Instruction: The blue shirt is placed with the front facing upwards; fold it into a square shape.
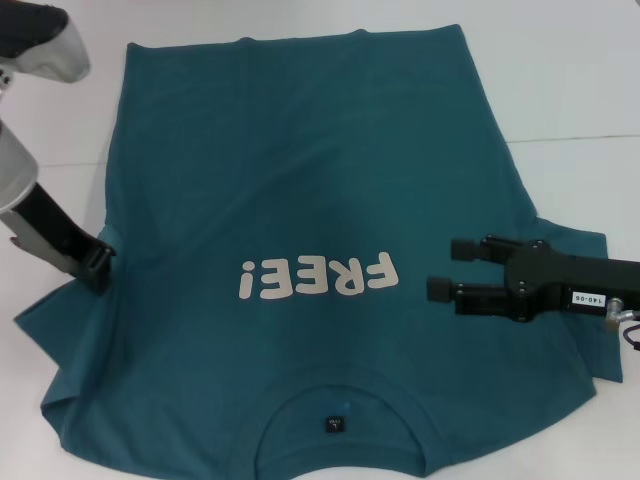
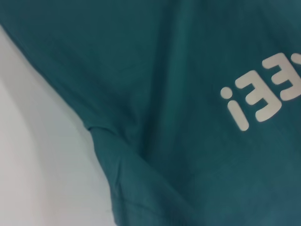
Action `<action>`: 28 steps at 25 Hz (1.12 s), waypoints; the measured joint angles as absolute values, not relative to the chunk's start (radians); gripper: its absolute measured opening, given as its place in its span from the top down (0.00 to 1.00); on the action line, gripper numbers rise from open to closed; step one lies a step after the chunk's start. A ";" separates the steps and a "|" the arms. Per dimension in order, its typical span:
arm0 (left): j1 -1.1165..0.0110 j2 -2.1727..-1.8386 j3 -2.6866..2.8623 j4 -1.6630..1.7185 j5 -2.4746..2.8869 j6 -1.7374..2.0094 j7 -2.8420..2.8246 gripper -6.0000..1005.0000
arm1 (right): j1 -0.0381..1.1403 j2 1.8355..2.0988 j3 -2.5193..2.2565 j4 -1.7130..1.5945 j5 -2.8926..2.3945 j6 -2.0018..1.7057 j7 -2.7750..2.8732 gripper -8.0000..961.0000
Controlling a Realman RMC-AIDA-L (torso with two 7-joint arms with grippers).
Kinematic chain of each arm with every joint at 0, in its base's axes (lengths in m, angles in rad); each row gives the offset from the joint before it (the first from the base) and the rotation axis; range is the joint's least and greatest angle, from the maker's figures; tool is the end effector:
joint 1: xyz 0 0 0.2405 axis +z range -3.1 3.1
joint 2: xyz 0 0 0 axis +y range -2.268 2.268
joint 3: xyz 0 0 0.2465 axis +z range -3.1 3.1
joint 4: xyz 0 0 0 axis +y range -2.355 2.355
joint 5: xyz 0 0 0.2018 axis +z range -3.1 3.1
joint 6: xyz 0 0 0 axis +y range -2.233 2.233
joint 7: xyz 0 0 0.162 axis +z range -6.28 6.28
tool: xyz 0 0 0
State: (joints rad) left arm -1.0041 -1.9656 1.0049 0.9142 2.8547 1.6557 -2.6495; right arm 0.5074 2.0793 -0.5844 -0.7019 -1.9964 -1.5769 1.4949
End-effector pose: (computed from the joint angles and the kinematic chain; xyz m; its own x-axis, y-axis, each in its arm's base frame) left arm -0.1784 0.4117 0.0457 0.4970 0.8458 -0.1939 0.6594 -0.5134 -0.5492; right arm 0.2506 0.3297 0.0110 0.6992 -0.4107 -0.5852 -0.5852 -0.7990 -0.1385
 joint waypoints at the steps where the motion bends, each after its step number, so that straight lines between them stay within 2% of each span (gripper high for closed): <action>1: -1.007 -1.972 1.007 0.906 2.855 1.645 -2.659 0.97 | 0.508 2.080 -0.585 -0.702 -1.997 -1.576 1.494 0.05; 5: -1.007 -2.003 0.998 0.879 2.854 1.569 -2.695 0.97 | 0.509 2.079 -0.584 -0.702 -1.997 -1.573 1.492 0.05; 11: -0.980 -2.102 0.976 0.827 2.853 1.366 -2.718 0.86 | 0.509 2.078 -0.585 -0.701 -1.998 -1.569 1.492 0.05; 14: -0.959 -2.129 0.977 0.816 2.855 1.279 -2.734 0.79 | 0.509 2.078 -0.586 -0.702 -1.999 -1.569 1.496 0.05; 18: -0.888 -2.140 0.971 0.892 2.855 1.208 -2.799 0.64 | 0.509 2.077 -0.586 -0.702 -1.999 -1.568 1.499 0.04; 23: -0.784 -2.132 0.967 0.939 2.855 1.117 -2.885 0.52 | 0.508 2.079 -0.585 -0.700 -1.999 -1.546 1.500 0.04; 28: -0.736 -2.125 0.957 0.932 2.855 1.090 -2.900 0.41 | 0.513 2.081 -0.585 -0.702 -1.999 -1.545 1.503 0.04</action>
